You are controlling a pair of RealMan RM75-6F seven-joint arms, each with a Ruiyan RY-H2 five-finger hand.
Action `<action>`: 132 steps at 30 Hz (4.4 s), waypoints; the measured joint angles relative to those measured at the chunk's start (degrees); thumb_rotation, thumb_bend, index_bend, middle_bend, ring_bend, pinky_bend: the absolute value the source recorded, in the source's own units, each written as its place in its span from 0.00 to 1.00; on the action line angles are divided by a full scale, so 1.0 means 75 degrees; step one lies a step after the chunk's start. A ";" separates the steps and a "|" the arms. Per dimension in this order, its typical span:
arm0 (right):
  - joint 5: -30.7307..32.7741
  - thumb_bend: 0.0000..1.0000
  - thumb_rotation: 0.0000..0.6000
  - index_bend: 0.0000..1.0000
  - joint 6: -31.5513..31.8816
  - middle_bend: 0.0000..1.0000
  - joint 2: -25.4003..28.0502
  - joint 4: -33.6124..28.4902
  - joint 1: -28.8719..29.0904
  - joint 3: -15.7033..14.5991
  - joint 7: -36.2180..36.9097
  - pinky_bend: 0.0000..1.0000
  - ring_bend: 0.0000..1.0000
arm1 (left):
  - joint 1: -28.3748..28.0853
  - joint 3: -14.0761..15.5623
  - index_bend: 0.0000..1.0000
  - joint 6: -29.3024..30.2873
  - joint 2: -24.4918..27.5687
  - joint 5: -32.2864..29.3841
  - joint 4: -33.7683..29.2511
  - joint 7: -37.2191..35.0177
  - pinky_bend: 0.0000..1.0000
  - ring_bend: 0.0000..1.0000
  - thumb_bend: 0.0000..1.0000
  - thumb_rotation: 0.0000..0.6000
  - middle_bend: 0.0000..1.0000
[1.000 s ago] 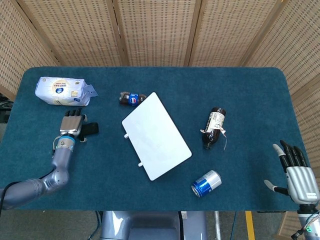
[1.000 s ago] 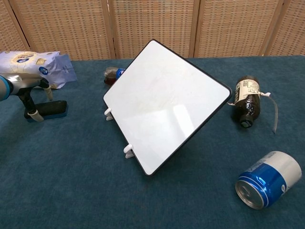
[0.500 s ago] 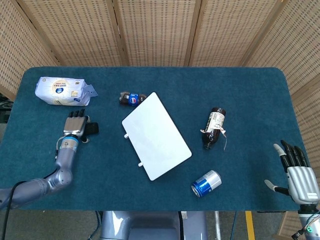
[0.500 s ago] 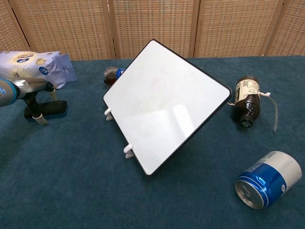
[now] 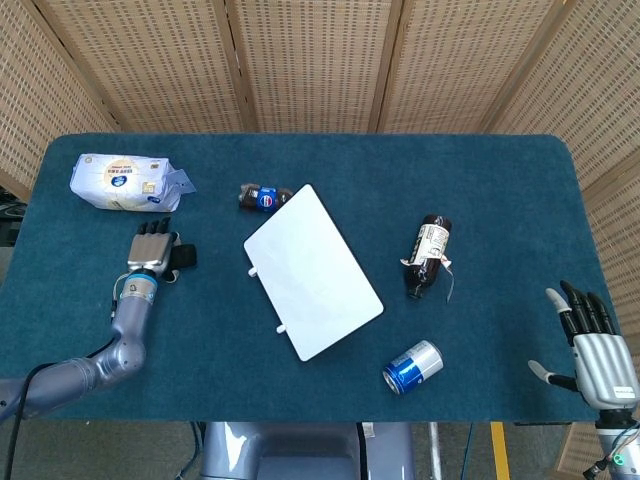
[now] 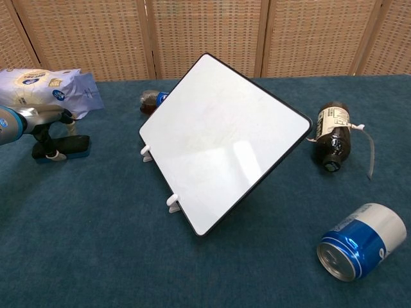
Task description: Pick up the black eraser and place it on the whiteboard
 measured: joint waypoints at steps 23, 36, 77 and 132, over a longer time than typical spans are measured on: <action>0.0016 0.00 1.00 0.00 0.0011 0.00 0.0001 0.0024 -0.0010 0.0012 0.0026 0.00 0.00 | 0.0146 -0.0432 0.40 0.0495 0.0594 0.0865 -0.1298 -0.0671 0.00 0.00 0.30 1.00 0.00; 0.0025 0.00 1.00 0.00 0.0018 0.00 0.0001 0.0025 -0.0019 0.0008 0.0067 0.00 0.00 | 0.0195 -0.0734 0.41 0.1459 0.1280 0.2729 -0.3528 -0.1099 0.00 0.00 0.30 1.00 0.00; 0.0174 0.00 1.00 0.00 0.0129 0.00 0.0250 -0.0001 -0.0130 0.0114 0.0691 0.00 0.00 | -0.0560 -0.0394 0.42 0.1757 -0.1011 0.6127 -0.1476 -0.1705 0.00 0.00 0.29 1.00 0.00; 0.0038 0.00 1.00 0.00 0.0296 0.00 0.0302 -0.0040 -0.0189 0.0133 0.0807 0.00 0.00 | -0.0482 -0.0644 0.12 0.1790 -0.1559 0.6098 -0.0656 -0.1122 0.00 0.00 0.17 1.00 0.00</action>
